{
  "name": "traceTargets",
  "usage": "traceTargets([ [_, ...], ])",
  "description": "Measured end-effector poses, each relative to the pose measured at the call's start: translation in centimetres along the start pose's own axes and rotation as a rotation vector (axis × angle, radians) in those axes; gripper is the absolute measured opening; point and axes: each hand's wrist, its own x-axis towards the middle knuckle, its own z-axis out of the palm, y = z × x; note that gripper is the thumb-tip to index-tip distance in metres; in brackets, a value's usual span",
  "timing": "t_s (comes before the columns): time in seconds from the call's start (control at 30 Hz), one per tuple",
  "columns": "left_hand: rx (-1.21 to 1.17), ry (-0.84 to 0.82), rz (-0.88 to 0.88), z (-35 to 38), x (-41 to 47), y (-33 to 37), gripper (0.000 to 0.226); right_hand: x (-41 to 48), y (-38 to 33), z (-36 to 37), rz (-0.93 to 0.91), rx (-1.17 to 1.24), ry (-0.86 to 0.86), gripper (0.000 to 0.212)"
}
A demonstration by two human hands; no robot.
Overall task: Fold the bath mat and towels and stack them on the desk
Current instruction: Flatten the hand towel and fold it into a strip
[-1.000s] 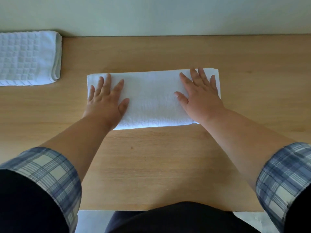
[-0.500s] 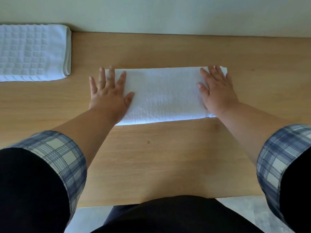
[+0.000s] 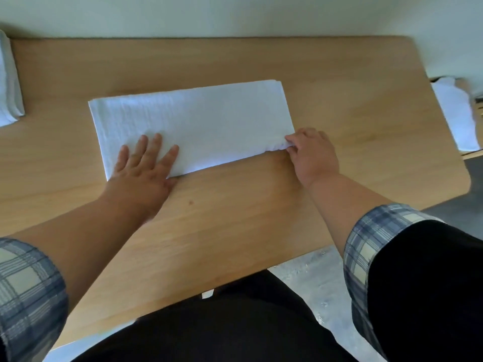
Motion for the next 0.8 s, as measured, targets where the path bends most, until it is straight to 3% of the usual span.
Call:
traceTargets([
  [0.17, 0.022, 0.015, 0.021, 0.4, -0.1, -0.5, 0.064, 1.0, 0.9, 0.0, -0.06, -0.075, -0.032, 0.027],
  [0.27, 0.013, -0.051, -0.035, -0.1, 0.1, 0.2, 0.066, 0.4, -0.8, -0.8, 0.037, 0.101, -0.005, 0.033],
  [0.33, -0.036, -0.02, -0.07, -1.2, -0.6, 1.5, 0.07, -0.4, -3.0, -1.7, 0.252, 0.454, 0.068, 0.033],
  [0.4, -0.209, 0.178, -0.107, -2.5, -2.1, 3.4, 0.061, -1.6, -5.9, -2.2, 0.605, 0.764, 0.0, 0.019],
  [0.43, -0.349, 0.282, -0.188, -2.9, -3.1, 4.7, 0.047, -2.0, -6.9, -1.9, 0.846, 0.953, -0.067, 0.017],
  [0.5, -0.743, 0.298, -0.579, -3.5, -3.9, 7.3, 0.036, -2.0, -8.3, -2.0, 1.233, 1.479, -0.139, 0.021],
  [0.57, -1.287, 0.242, -1.121, -4.3, -2.9, 9.1, 0.055, -0.5, -8.6, -2.5, 1.288, 1.663, -0.229, 0.029],
  [0.63, -1.621, 0.324, -1.468, -4.7, -1.1, 8.9, 0.069, 1.5, -8.4, -2.8, 1.291, 1.658, -0.272, 0.037],
  [0.7, -1.701, 0.413, -1.58, -4.9, 0.6, 7.3, 0.063, 3.2, -8.4, -3.2, 1.306, 1.673, -0.328, 0.036],
  [0.8, -1.854, 0.457, -1.509, -5.1, 2.6, 6.1, 0.033, 4.5, -8.8, -3.4, 1.287, 1.698, -0.354, 0.032],
])
